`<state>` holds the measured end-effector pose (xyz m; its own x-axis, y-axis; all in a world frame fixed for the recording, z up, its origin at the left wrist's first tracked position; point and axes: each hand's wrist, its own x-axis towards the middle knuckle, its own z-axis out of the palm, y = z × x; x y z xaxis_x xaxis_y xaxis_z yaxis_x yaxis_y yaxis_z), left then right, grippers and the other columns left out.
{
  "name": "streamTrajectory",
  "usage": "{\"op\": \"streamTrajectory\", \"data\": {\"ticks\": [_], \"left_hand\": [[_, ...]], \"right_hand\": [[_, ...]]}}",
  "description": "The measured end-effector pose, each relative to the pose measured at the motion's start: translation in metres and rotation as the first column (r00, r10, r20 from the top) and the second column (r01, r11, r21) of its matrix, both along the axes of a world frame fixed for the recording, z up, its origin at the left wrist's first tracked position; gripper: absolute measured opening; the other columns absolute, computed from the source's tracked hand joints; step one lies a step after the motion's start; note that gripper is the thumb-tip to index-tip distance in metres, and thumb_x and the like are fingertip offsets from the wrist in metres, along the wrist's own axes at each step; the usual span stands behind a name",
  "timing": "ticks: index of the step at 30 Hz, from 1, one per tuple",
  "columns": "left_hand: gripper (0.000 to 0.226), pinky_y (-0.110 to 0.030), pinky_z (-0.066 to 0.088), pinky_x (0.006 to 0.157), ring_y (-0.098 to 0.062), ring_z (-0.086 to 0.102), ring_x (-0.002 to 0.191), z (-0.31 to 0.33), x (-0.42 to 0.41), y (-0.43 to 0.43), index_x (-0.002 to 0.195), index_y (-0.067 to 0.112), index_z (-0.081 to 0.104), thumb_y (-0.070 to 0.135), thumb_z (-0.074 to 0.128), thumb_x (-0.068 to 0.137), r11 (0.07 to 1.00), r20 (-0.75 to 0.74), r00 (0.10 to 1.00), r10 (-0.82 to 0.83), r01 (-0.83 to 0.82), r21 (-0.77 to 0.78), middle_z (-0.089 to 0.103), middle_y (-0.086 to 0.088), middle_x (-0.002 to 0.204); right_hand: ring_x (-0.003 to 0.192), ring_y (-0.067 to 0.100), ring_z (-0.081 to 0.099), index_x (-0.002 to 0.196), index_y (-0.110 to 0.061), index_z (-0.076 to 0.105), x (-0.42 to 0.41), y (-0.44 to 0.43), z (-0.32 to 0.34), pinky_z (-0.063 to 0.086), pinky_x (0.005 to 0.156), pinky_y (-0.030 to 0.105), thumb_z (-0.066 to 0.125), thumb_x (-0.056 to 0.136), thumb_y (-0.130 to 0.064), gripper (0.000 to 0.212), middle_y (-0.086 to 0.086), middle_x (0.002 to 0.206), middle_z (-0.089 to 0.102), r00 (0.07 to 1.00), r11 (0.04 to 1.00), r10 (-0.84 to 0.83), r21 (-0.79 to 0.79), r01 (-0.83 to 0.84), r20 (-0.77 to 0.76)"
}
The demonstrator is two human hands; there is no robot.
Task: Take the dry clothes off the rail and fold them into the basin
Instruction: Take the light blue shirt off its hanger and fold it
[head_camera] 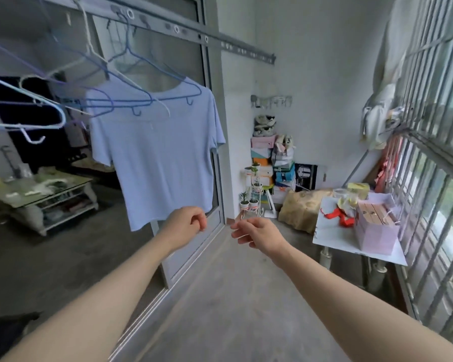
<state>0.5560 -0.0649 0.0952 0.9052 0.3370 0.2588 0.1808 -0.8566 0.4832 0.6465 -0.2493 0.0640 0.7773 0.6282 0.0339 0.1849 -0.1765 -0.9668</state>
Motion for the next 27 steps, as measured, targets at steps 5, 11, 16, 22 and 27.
{"op": "streamTrajectory", "data": {"ticks": [5, 11, 16, 22, 27], "left_hand": [[0.039, -0.040, 0.053, 0.080, -0.023, 0.064, 0.078, 0.041, 0.016, 0.024, 0.060, 0.029, 0.058, -0.004, 0.044, 0.077, 0.999, 0.112, 0.993, 0.023, -0.019, -0.041, 0.068, 0.002, 0.075], [0.033, -0.027, 0.046, 0.088, -0.015, 0.058, 0.098, 0.083, 0.071, 0.058, 0.086, 0.031, 0.062, 0.002, 0.046, 0.084, 0.991, 0.101, 0.993, -0.062, 0.049, 0.124, 0.059, 0.003, 0.106], [0.039, -0.021, 0.031, 0.104, -0.016, 0.044, 0.128, 0.106, 0.128, 0.097, 0.125, 0.014, 0.057, 0.003, 0.049, 0.088, 0.976, 0.091, 0.993, -0.074, 0.054, 0.209, 0.043, -0.003, 0.139], [0.046, -0.023, 0.022, 0.111, -0.017, 0.024, 0.142, 0.116, 0.194, 0.141, 0.136, 0.017, 0.047, 0.008, 0.046, 0.090, 0.968, 0.079, 0.993, -0.082, 0.060, 0.245, 0.020, -0.004, 0.156], [0.061, -0.036, 0.014, 0.118, -0.021, -0.005, 0.147, 0.105, 0.232, 0.174, 0.147, 0.017, 0.023, 0.004, 0.037, 0.089, 0.914, 0.004, 1.000, -0.023, 0.020, 0.405, -0.019, 0.000, 0.158]], "right_hand": [[0.067, 0.009, 0.059, 0.094, -0.009, 0.070, 0.021, 0.023, 0.057, 0.040, 0.053, 0.012, 0.051, 0.095, -0.022, 0.023, 0.002, 0.088, 0.070, 0.989, 1.000, 0.002, -0.007, -0.001, 0.147], [0.089, 0.019, 0.063, 0.104, -0.013, 0.069, 0.071, 0.064, 0.123, 0.051, 0.083, 0.033, 0.051, 0.095, -0.029, 0.026, 0.000, 0.096, 0.068, 0.912, 0.992, -0.043, -0.094, 0.089, 0.408], [0.100, 0.027, 0.063, 0.110, -0.008, 0.065, 0.126, 0.096, 0.158, 0.050, 0.089, 0.038, 0.048, 0.094, -0.026, 0.030, 0.011, 0.109, 0.069, 0.832, 0.962, -0.130, -0.134, 0.237, 0.540], [0.109, 0.022, 0.059, 0.129, -0.016, 0.054, 0.198, 0.147, 0.183, 0.042, 0.081, 0.026, 0.049, 0.094, -0.027, 0.037, 0.004, 0.127, 0.061, 0.785, 0.922, -0.186, -0.170, 0.347, 0.591], [0.113, 0.027, 0.054, 0.143, -0.017, 0.035, 0.239, 0.188, 0.198, 0.044, 0.089, 0.034, 0.056, 0.089, -0.027, 0.058, 0.012, 0.138, 0.047, 0.788, 0.922, -0.274, -0.082, 0.378, 0.551]]}}
